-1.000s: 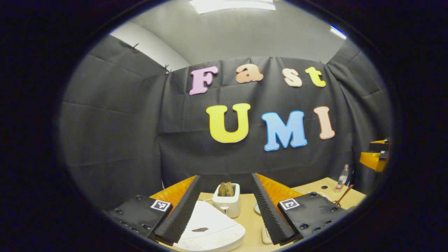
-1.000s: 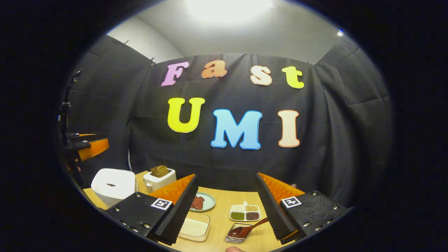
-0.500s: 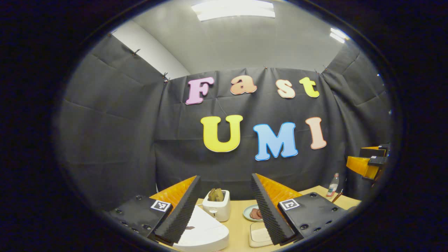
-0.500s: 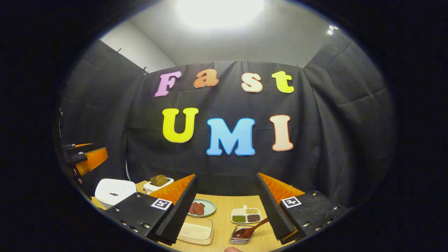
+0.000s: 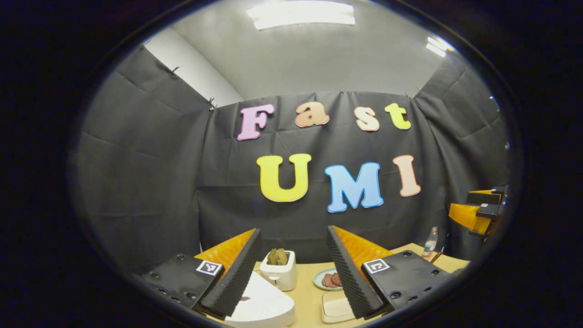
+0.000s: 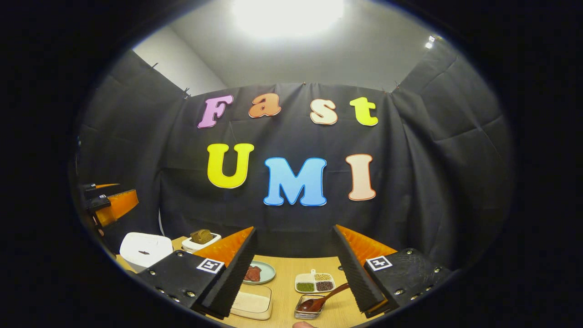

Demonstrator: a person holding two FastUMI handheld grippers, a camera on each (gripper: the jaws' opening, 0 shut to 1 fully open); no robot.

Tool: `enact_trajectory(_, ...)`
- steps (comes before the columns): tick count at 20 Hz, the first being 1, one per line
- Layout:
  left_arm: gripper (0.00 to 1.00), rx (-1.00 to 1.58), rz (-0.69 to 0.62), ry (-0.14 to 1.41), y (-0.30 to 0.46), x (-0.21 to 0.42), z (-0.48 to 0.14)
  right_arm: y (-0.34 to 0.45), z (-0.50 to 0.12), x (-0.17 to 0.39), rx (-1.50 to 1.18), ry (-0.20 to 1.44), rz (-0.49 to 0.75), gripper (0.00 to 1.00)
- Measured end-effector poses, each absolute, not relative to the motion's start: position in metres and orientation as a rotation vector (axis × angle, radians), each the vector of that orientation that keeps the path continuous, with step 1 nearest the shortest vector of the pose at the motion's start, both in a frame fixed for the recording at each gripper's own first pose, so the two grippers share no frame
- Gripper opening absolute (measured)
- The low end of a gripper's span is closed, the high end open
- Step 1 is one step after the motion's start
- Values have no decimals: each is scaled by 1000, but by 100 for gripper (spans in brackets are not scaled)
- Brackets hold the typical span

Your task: Close the left gripper, press the button to open the rice cooker; take a wooden spoon from the chopstick holder with the right hand, scoop a spoonful of rice and pour it into the rice cooker, then put the wooden spoon back into the chopstick holder.

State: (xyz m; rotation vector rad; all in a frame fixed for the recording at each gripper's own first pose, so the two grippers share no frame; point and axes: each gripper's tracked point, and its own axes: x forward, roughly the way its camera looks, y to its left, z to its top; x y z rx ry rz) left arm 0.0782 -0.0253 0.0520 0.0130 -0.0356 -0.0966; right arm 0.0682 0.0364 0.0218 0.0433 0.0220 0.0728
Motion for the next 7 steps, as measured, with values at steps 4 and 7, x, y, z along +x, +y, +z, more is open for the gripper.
enact_trajectory(4, 99, 22, -94, -36, -25, 73, 52, 37, 23, 64, 30, 14, 69, 98)
enact_trajectory(7, 97, 21, -88, -29, -24, 72, 51, 40, 25, 62, 36, 14, 79, 98)
